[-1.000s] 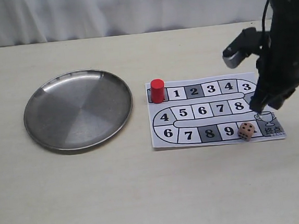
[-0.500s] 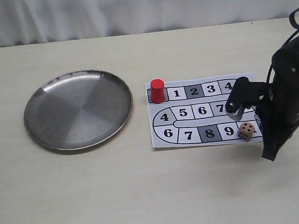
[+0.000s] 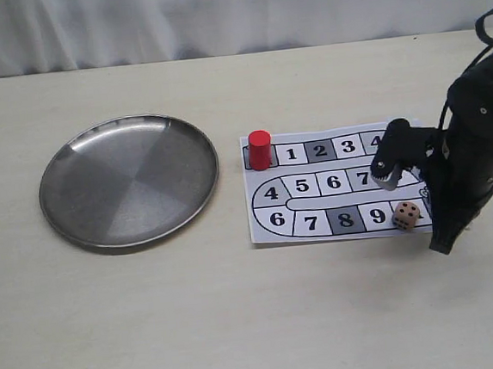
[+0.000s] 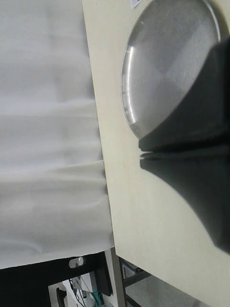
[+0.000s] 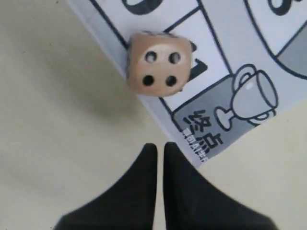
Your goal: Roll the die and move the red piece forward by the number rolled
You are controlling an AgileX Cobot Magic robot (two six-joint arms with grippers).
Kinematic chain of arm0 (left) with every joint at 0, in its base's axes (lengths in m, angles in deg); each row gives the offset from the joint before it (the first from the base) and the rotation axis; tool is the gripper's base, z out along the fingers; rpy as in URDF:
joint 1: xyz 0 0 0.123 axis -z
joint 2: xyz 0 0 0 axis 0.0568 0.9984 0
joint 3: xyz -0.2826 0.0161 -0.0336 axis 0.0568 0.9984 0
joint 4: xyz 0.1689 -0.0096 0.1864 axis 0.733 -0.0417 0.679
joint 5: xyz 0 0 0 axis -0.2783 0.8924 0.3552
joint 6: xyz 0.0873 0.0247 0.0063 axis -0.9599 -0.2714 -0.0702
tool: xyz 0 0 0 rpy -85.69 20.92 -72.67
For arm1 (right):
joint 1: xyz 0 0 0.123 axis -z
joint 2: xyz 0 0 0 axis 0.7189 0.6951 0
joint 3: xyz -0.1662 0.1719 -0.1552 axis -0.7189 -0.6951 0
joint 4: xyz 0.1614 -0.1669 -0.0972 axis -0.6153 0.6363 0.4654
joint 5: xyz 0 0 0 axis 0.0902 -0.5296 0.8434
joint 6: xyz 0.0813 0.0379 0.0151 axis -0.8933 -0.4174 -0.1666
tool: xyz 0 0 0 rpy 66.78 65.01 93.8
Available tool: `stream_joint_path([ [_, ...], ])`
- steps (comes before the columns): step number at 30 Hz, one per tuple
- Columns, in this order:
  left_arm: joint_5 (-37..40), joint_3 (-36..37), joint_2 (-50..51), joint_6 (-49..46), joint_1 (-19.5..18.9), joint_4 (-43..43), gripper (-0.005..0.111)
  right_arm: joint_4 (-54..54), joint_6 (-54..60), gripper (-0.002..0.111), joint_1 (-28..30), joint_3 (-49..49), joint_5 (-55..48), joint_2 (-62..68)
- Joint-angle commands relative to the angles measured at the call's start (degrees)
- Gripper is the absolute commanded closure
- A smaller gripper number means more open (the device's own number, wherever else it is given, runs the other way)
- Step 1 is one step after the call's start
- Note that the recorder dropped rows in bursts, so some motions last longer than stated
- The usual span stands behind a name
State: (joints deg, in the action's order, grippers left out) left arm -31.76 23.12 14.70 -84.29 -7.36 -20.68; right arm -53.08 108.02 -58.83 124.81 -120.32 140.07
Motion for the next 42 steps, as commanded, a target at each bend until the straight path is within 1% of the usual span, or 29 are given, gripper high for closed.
stream_joint_path([
  [1,-0.6,0.1,-0.1,0.1,-0.2,0.0,0.107,-3.5,-6.5,0.104,0.2,9.7,-2.3,-1.2],
  [2,-0.6,0.1,-0.1,0.1,-0.2,0.0,0.107,-8.8,-7.7,0.104,0.2,13.9,-2.4,-1.5],
  [3,-0.6,0.1,-0.1,0.1,-0.2,0.0,0.107,-14.2,-7.7,0.104,0.2,17.9,-0.7,-1.6],
  [4,-0.6,0.1,-0.1,0.1,-0.2,0.0,0.107,-17.8,-9.7,0.104,0.2,19.9,2.2,-1.5],
  [5,-0.6,0.1,-0.1,0.1,-0.2,0.0,0.107,-24.2,-13.1,0.104,0.0,21.0,6.0,-1.5],
  [6,-0.6,0.1,-0.1,0.1,-0.2,0.0,0.107,-29.3,-12.9,0.104,-0.6,21.2,9.5,-1.4],
  [7,-0.6,0.1,-0.1,0.1,-0.2,0.0,0.107,-32.0,-10.3,0.103,-2.0,21.2,12.4,-0.7],
  [8,-0.6,0.1,-0.1,0.1,-0.2,0.0,0.107,-31.7,-9.0,0.099,-3.6,21.2,13.9,0.3],
  [9,-0.6,0.1,-0.1,0.1,-0.2,0.0,0.107,-31.2,-8.8,0.089,-6.0,21.3,15.1,2.2],
  [10,-0.6,0.1,-0.1,0.1,-0.2,0.0,0.107,-30.2,-8.8,0.079,-7.4,21.3,17.2,3.6],
  [11,-0.6,0.1,-0.1,0.1,-0.2,0.0,0.107,-29.9,-8.8,0.064,-9.0,21.3,20.0,5.7],
  [12,-0.6,0.1,-0.1,0.1,-0.2,0.0,0.107,-29.9,-8.8,0.056,-9.5,21.4,21.4,6.8],
  [14,-0.6,0.1,-0.1,0.1,-0.2,0.0,0.107,-29.9,-8.8,0.042,-10.0,22.8,22.8,9.6],
  [17,-0.6,0.1,-0.1,0.1,-0.2,0.0,0.107,-30.1,-9.0,0.031,-10.0,26.2,20.5,13.2],
  [20,-0.6,0.1,-0.1,0.1,-0.2,0.0,0.107,-31.7,-8.7,0.028,-10.6,29.5,18.8,16.9],
  [23,-0.6,0.1,-0.1,0.1,-0.2,0.0,0.107,-31.7,-7.3,0.028,-11.2,32.0,18.8,20.5],
  [26,-0.6,0.1,-0.1,0.1,-0.2,0.0,0.107,-31.2,-7.3,0.029,-11.1,32.2,19.5,22.7],
  [28,-0.6,0.1,-0.1,0.1,-0.2,0.0,0.107,-31.2,-7.2,0.032,-11.1,32.3,19.6,23.8],
  [30,-0.6,0.1,-0.1,0.1,-0.2,0.0,0.107,-29.8,-7.2,0.042,-11.1,32.3,19.8,24.6],
  [32,-0.6,0.1,-0.1,0.1,-0.2,0.0,0.107,-28.6,-7.2,0.074,-11.0,32.3,19.9,25.0],
  [36,-0.6,0.1,-0.1,0.1,-0.2,0.0,0.107,-28.6,-7.2,0.100,-11.0,32.3,20.1,25.0],
  [37,-0.6,0.1,-0.1,0.1,-0.2,0.0,0.107,-28.6,-7.6,0.104,-11.0,32.3,20.1,25.0],
  [40,-0.6,0.1,-0.1,0.1,-0.2,0.0,0.107,-28.6,-7.9,0.104,-11.0,33.0,19.5,23.0],
  [42,-0.6,0.1,-0.1,0.1,-0.2,0.0,0.107,-28.6,-12.5,0.104,-10.2,35.0,19.4,18.1],
])
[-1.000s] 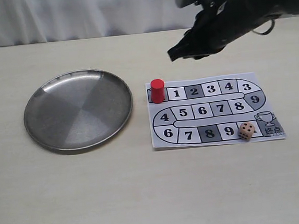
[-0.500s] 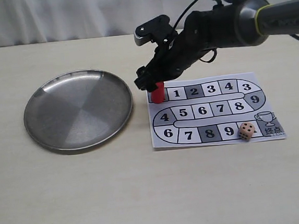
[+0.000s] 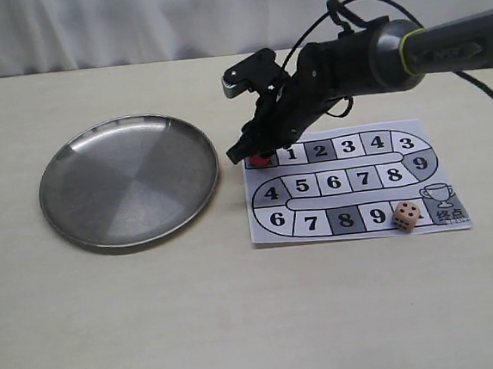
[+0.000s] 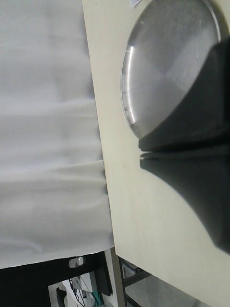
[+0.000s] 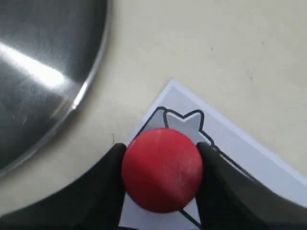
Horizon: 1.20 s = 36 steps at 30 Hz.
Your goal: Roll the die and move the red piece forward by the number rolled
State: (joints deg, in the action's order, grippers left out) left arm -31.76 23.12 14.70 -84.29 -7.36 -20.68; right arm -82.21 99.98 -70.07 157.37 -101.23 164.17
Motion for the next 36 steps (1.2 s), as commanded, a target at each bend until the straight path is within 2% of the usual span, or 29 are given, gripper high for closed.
stream_joint_path([
  [1,-0.6,0.1,-0.1,0.1,-0.2,0.0,0.107,0.5,-5.0,0.104,1.4,2.7,0.3,-6.9],
  [6,-0.6,0.1,-0.1,0.1,-0.2,0.0,0.107,0.3,-5.4,0.104,4.3,2.7,-0.6,-10.4],
  [16,-0.6,0.1,-0.1,0.1,-0.2,0.0,0.107,2.0,-5.3,0.104,5.6,2.4,-2.2,-0.7],
  [22,-0.6,0.1,-0.1,0.1,-0.2,0.0,0.107,2.6,-6.5,0.104,6.6,2.4,-6.6,3.4],
  [36,-0.6,0.1,-0.1,0.1,-0.2,0.0,0.107,3.1,-6.9,0.104,6.8,3.4,-8.5,0.5],
])
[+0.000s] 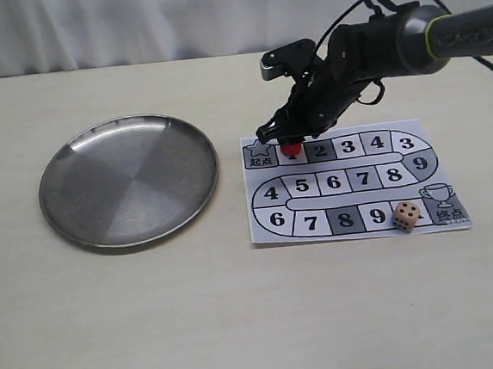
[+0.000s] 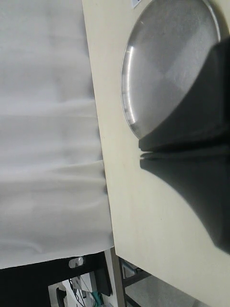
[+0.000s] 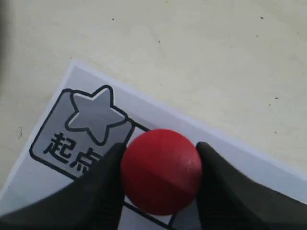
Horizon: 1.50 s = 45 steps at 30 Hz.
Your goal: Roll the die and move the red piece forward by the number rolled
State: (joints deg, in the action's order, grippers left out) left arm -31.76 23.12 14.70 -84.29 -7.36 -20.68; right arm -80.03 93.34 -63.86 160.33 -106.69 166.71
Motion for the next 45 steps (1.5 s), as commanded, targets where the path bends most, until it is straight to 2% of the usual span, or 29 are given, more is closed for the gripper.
stream_joint_path([
  [1,-0.6,0.1,-0.1,0.1,-0.2,0.0,0.107,0.9,-0.3,0.104,0.7,0.5,-3.0,-3.5],
  [11,-0.6,0.1,-0.1,0.1,-0.2,0.0,0.107,0.9,-0.7,0.104,3.1,0.5,-3.6,-15.5],
  [19,-0.6,0.1,-0.1,0.1,-0.2,0.0,0.107,1.7,-0.7,0.104,4.1,-3.5,-0.8,-12.6],
  [24,-0.6,0.1,-0.1,0.1,-0.2,0.0,0.107,2.6,-0.7,0.104,4.1,-7.1,3.1,-7.2],
  [30,-0.6,0.1,-0.1,0.1,-0.2,0.0,0.107,2.6,-0.5,0.104,4.1,-7.8,3.0,-1.9],
  [45,-0.6,0.1,-0.1,0.1,-0.2,0.0,0.107,3.2,-0.5,0.104,4.1,-7.8,2.3,-3.8],
])
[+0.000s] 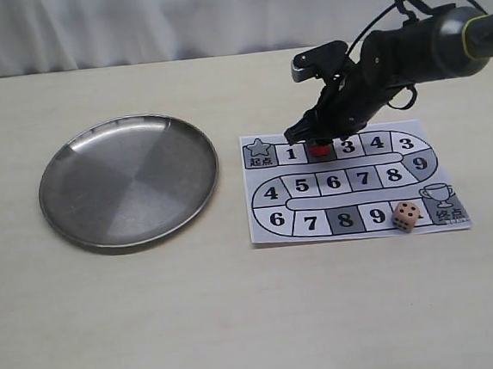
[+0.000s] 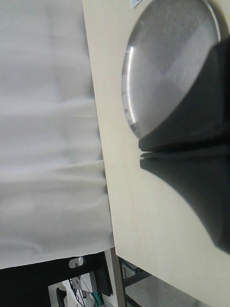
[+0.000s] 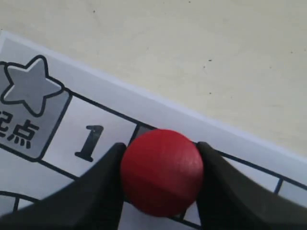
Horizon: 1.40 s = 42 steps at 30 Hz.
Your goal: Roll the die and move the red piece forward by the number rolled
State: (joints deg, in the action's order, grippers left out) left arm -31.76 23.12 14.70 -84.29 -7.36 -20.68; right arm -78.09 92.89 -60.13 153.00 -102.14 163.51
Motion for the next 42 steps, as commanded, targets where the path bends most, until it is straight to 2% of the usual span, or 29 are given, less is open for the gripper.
stream_joint_path([
  [1,-0.6,0.1,-0.1,0.1,-0.2,0.0,0.107,2.3,-0.3,0.104,0.3,-0.3,-2.7,-1.6],
  [6,-0.6,0.1,-0.1,0.1,-0.2,0.0,0.107,8.3,-6.3,0.104,1.0,-0.2,-3.0,-8.5],
  [13,-0.6,0.1,-0.1,0.1,-0.2,0.0,0.107,8.3,-7.2,0.104,5.1,-0.2,-3.2,-14.9],
  [19,-0.6,0.1,-0.1,0.1,-0.2,0.0,0.107,7.9,-7.1,0.104,6.2,-1.5,-3.0,-12.0],
  [29,-0.6,0.1,-0.1,0.1,-0.2,0.0,0.107,7.5,-7.1,0.104,6.0,-6.6,2.7,0.4],
  [42,-0.6,0.1,-0.1,0.1,-0.2,0.0,0.107,7.5,-7.3,0.104,6.1,-6.2,1.1,-3.5],
])
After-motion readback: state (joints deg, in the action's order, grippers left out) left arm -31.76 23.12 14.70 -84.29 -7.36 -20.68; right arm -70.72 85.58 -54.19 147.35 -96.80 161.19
